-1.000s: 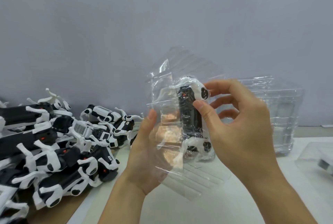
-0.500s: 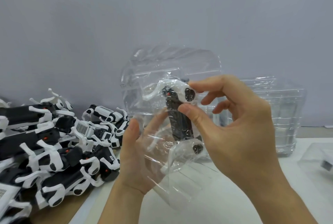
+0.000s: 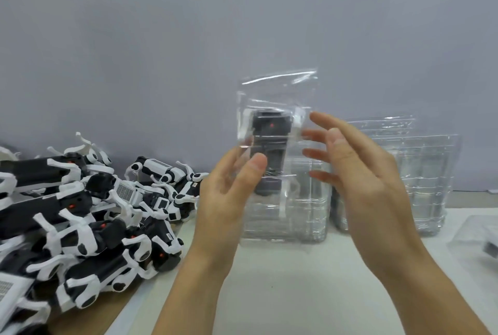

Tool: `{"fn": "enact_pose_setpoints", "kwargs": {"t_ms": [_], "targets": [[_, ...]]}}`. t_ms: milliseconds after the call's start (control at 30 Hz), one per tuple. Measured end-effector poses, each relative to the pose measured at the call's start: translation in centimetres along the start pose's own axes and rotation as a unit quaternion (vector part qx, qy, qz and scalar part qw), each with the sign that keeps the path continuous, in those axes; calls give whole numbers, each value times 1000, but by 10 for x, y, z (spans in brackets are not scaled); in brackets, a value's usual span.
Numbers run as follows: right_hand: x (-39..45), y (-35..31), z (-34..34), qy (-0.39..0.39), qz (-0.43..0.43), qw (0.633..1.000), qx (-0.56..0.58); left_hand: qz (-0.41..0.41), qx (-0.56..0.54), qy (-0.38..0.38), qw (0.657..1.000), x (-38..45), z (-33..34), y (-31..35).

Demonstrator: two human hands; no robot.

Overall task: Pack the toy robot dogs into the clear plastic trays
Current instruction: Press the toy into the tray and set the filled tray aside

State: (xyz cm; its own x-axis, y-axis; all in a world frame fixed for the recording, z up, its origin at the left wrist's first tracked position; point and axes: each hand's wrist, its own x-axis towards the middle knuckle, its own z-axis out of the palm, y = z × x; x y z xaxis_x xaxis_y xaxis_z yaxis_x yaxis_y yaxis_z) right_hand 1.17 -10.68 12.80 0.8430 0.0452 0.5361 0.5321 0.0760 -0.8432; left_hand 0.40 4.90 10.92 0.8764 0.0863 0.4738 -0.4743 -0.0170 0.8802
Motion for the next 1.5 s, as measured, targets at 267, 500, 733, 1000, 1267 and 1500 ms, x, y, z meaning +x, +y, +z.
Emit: {"fn": "enact_pose_setpoints", "kwargs": {"t_ms": [267, 500, 733, 1000, 1267, 1500], "targets": [[4, 5, -7, -9, 97, 995, 34, 25, 247, 57, 967, -3, -12, 0], [14, 10, -33, 149, 146, 978, 27, -79, 355, -114, 924, -5, -38, 12], [15, 10, -42, 145, 138, 980, 1, -171, 404, -275, 856, -7, -35, 19], [14, 28, -32, 52, 130, 978, -157, -175, 475, -311, 804, -14, 11, -27], [7, 49, -25, -38, 165, 946, -277, -140, 378, -135, 905, -8, 5, -46], [6, 55, -19, -65, 158, 942, -288, -287, 456, 69, 840, 0, -27, -52]]}}
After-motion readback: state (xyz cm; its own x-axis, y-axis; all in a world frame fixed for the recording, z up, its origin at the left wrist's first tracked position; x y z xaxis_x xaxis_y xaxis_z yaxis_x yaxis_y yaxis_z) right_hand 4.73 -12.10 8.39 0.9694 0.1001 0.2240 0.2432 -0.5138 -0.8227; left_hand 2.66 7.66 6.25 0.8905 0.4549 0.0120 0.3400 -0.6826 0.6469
